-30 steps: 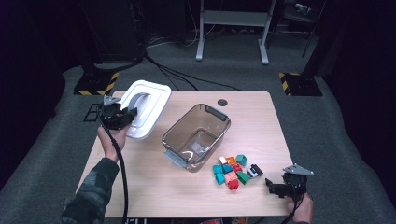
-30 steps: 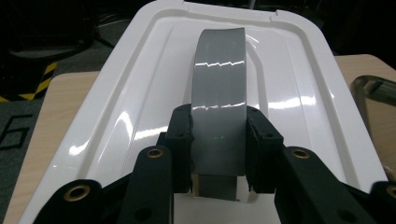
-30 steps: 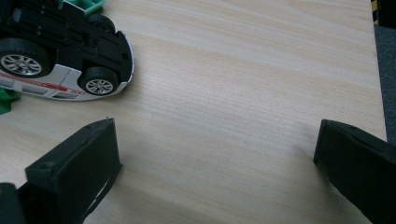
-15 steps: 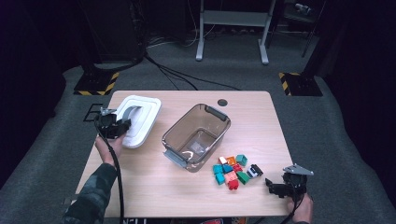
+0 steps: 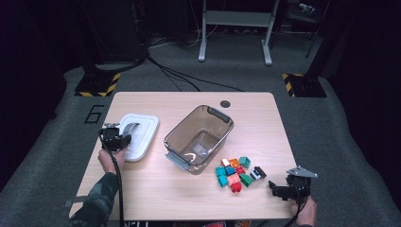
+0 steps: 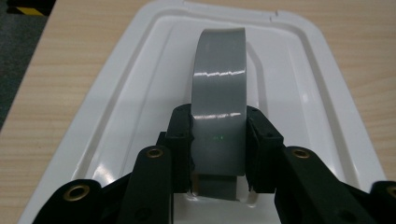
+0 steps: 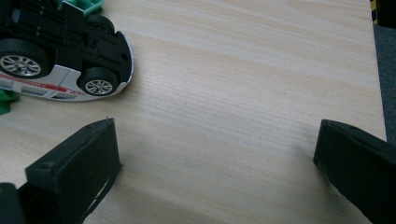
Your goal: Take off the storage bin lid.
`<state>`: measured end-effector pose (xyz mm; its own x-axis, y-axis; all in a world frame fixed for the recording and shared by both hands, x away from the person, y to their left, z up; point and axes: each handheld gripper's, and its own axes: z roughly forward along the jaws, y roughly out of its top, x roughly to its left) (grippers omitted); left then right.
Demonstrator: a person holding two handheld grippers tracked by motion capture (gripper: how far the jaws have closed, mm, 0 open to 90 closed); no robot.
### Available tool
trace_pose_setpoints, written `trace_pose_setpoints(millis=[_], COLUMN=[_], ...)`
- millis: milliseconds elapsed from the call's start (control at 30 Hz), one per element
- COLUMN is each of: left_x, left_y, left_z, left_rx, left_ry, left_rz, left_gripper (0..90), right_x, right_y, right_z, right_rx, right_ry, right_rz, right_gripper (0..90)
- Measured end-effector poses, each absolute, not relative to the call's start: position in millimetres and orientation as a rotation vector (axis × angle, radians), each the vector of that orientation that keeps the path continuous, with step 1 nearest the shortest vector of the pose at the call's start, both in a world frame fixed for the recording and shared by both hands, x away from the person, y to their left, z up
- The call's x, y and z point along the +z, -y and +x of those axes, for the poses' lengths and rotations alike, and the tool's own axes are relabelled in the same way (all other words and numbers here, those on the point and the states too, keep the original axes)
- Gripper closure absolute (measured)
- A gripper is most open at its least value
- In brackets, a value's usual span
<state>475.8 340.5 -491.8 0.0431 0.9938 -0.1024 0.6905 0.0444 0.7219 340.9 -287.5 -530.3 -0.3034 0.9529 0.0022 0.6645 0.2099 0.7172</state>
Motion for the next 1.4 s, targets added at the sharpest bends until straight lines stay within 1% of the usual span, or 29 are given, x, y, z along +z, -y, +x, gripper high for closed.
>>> trace_pose_setpoints(millis=[167,200,267,300,333,400,467,533,633,667,767,967,1200,1333,1400], left_x=[-500,-502,-504,-505,-505,-503,-500,-497,-493,-492,-489,-492,-512,-521,-527], left_y=[-341,-341,-343,-344,-344,-344,-346,-347,-349,-349,-351,-354,-355,-351,-349], left_z=[476,475,475,474,473,471,467,463,453,450,438,410,376,368,365], left_rx=[0.623,0.604,0.595,0.589,0.577,0.566,0.560,0.573,0.587,0.595,0.578,0.573,0.591,0.552,0.579], left_ry=[-1.716,-1.721,-1.726,-1.729,-1.716,-1.714,-1.699,-1.677,-1.642,-1.630,-1.610,-1.576,-1.563,-1.560,-1.555], left_rz=[1.729,1.727,1.726,1.723,1.726,1.728,1.718,1.720,1.730,1.734,1.727,1.743,1.806,1.877,1.905], left_gripper=[67.0,66.7,65.1,60.4,57.5,47.5,42.2,34.0,25.9,24.5,17.9,11.7,6.2,1.1,0.4], right_x=[-530,-530,-530,-530,-530,-530,-530,-530,-530,-530,-530,-530,-530,-530,-530], right_y=[288,288,287,287,287,287,287,287,287,287,287,287,287,287,287], right_z=[341,341,341,341,341,341,341,341,341,341,341,341,341,341,341], right_rx=[0.867,0.867,0.867,0.866,0.866,0.866,0.866,0.866,0.866,0.866,0.866,0.865,0.864,0.863,0.863], right_ry=[-2.046,-2.046,-2.046,-2.045,-2.045,-2.045,-2.045,-2.044,-2.045,-2.045,-2.044,-2.043,-2.045,-2.042,-2.042], right_rz=[1.498,1.498,1.498,1.498,1.499,1.499,1.499,1.499,1.499,1.499,1.500,1.501,1.500,1.504,1.505], right_gripper=[0.0,0.0,0.0,0.0,0.0,0.0,0.0,0.0,0.0,0.0,0.0,0.0,0.0,0.0,0.0])
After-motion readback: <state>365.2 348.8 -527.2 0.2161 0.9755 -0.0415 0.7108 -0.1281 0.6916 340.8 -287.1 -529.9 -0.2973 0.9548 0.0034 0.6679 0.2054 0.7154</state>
